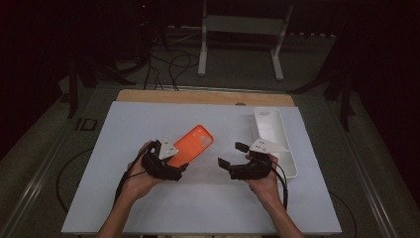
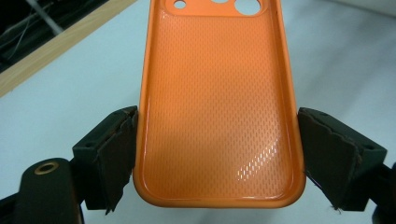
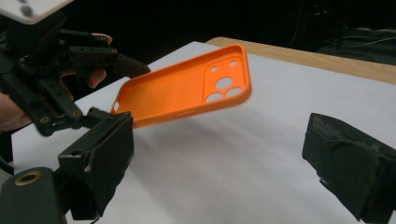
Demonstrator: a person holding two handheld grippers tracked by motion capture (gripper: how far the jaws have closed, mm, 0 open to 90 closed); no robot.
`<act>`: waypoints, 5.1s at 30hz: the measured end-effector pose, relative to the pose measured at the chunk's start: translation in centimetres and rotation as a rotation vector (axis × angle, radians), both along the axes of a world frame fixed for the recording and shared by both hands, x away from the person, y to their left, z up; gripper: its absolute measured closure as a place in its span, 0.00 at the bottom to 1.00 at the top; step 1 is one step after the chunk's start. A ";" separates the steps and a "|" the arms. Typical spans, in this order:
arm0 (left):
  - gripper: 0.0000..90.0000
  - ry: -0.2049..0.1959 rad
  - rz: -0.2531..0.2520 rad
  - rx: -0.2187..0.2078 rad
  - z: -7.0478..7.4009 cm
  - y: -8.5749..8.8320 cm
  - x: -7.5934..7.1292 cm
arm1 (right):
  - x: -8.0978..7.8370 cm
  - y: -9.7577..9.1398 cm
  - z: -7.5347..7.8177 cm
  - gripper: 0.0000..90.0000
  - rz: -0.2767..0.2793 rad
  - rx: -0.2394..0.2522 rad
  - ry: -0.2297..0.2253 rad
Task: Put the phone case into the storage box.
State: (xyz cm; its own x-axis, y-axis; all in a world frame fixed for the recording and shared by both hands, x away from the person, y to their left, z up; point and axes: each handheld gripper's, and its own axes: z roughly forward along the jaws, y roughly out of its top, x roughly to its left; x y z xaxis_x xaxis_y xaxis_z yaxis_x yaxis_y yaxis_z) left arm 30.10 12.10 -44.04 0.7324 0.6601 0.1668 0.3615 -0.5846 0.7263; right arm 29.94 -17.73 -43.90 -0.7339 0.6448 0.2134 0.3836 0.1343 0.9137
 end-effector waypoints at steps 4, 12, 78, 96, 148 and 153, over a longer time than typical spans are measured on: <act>0.18 -0.017 -0.015 -0.006 0.5 -0.5 -0.2 | 0.7 0.6 0.1 0.10 0.013 0.009 0.020; 0.18 -0.041 -0.044 -0.029 1.4 -1.3 -0.7 | 2.0 1.8 0.6 0.10 0.025 0.022 0.052; 0.09 -0.004 -0.076 -0.085 0.8 -3.7 -0.5 | 3.0 4.0 0.8 0.98 0.050 0.072 0.284; 0.10 0.080 -0.130 -0.160 0.8 -2.4 0.2 | 2.6 3.0 1.2 0.98 0.089 0.016 0.239; 0.69 0.249 -0.446 -0.318 -0.4 -2.6 0.2 | 1.1 3.8 2.4 0.98 0.451 -0.053 0.101; 0.80 0.272 -0.476 -0.336 -0.6 -2.4 0.3 | 1.4 3.6 2.2 0.96 0.465 -0.038 0.108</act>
State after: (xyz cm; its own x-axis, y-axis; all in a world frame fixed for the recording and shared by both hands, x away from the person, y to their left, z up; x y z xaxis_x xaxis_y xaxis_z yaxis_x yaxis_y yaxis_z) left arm 30.42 9.72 -44.61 0.9451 0.2359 -0.2260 0.3158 -0.4830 0.8167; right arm 31.29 -14.10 -41.68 -0.9214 0.2625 0.2867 0.3673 0.3469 0.8630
